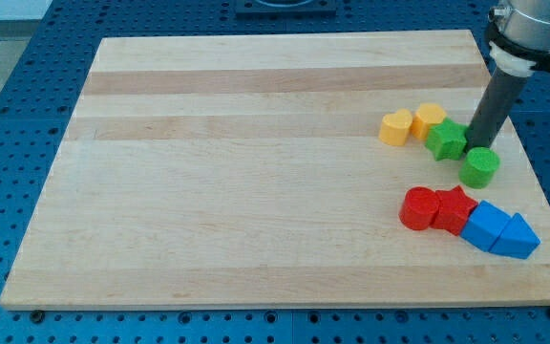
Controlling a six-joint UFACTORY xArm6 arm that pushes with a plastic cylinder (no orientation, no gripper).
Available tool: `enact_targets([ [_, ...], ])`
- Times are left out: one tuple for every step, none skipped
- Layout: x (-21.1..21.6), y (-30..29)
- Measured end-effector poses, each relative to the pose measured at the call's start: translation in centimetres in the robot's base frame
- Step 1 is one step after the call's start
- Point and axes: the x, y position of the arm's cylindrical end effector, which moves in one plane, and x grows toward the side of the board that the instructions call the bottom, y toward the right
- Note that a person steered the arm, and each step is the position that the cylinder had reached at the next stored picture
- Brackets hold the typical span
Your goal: Move the green circle to the top right of the red star
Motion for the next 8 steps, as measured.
enact_targets([
  [0.0,-0.1],
  [-0.5,0.5],
  [1.8,0.4],
  [1.9,0.4],
  [2.4,0.2],
  [2.6,0.1],
  [2.3,0.1],
  [2.4,-0.3],
])
